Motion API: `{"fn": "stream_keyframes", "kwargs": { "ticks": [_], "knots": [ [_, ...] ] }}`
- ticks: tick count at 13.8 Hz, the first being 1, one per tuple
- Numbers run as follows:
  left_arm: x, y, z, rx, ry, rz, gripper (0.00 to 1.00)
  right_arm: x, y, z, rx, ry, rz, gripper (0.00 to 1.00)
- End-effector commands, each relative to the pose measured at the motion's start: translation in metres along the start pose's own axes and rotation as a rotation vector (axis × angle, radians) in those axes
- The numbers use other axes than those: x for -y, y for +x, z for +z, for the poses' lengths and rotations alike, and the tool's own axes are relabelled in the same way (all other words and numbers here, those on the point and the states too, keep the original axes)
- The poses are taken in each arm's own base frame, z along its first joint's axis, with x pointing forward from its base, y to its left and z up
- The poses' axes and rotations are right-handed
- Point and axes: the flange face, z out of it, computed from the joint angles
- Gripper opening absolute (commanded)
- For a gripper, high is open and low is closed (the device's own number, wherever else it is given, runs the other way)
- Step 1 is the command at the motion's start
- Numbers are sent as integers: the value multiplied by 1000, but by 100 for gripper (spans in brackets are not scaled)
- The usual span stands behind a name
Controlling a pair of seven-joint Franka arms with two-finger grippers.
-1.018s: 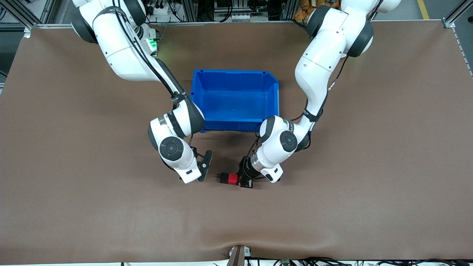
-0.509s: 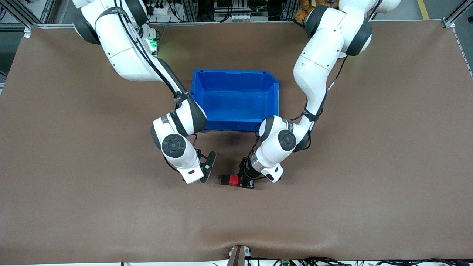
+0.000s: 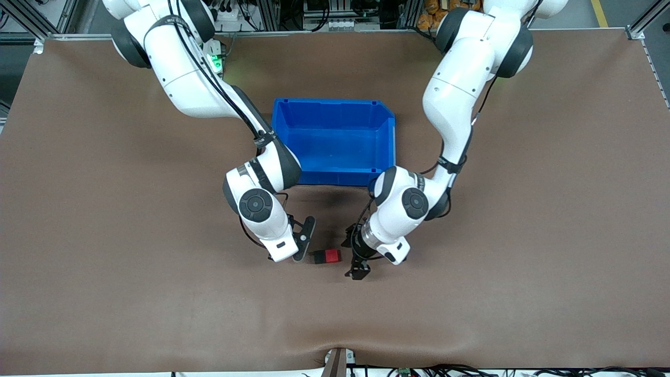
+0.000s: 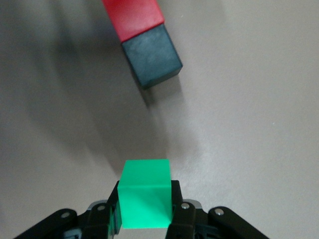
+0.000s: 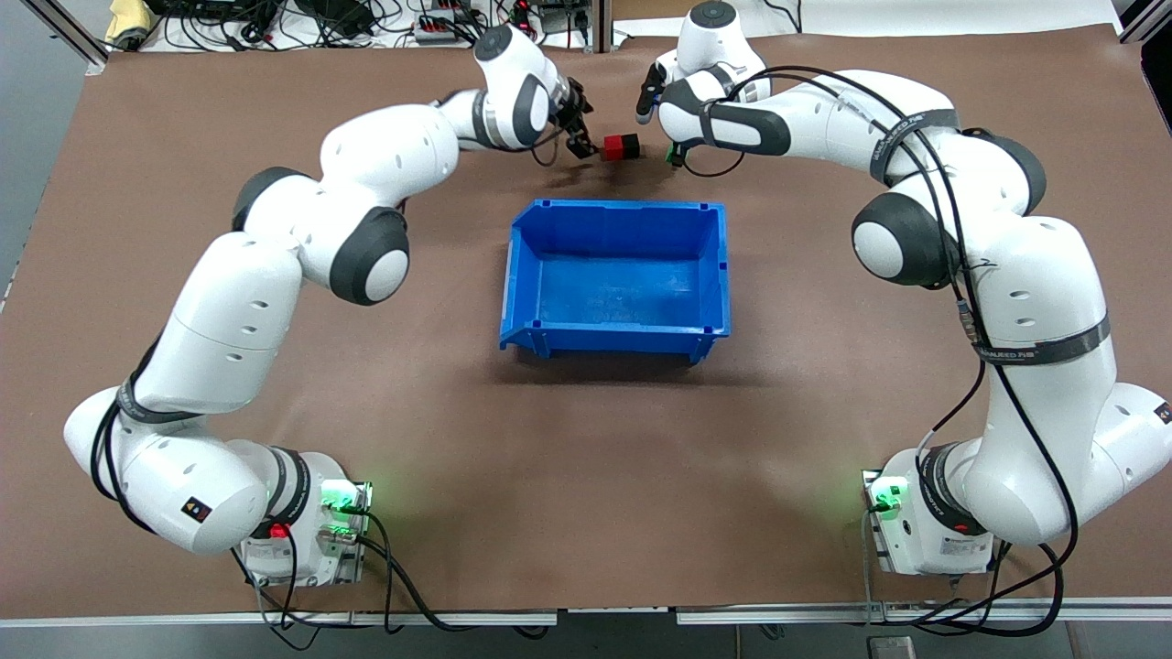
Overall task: Attach green and red cubes to black cube
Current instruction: 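Open the left gripper and lift it away from the red cube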
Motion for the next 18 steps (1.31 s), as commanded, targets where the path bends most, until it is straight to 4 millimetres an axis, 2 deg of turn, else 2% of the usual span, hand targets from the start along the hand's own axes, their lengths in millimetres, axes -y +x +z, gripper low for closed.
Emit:
{"fn": "stream_keyframes", "kwargs": {
  "ticks": [1, 3, 4, 6, 8, 10, 11, 16, 18],
  "knots": [
    [-29, 16, -38, -69, -12, 62, 100, -3, 16, 8, -5, -29, 14, 0],
    [-44, 31, -59, -129, 11, 158, 100, -6, 19, 10, -12, -35, 12, 0],
    [-56, 39, -77, -140, 8, 194, 100, -7, 20, 10, -18, -40, 12, 0],
    [-73, 63, -98, -151, 33, 256, 100, -8, 25, 14, -35, -55, 9, 0],
    [-82, 70, -118, -169, 43, 320, 100, -8, 30, 21, -72, -83, 5, 0],
    [-98, 83, -150, -232, 36, 405, 100, -8, 31, 23, -80, -88, 5, 0],
    [-102, 93, -159, -264, 61, 459, 100, -8, 31, 23, -80, -88, 5, 0],
    [-118, 118, -219, -357, 150, 734, 100, -5, 35, 21, -83, -92, -1, 0],
    [-123, 117, -241, -382, 152, 802, 100, -5, 36, 21, -81, -94, -1, 0]
  ]
}}
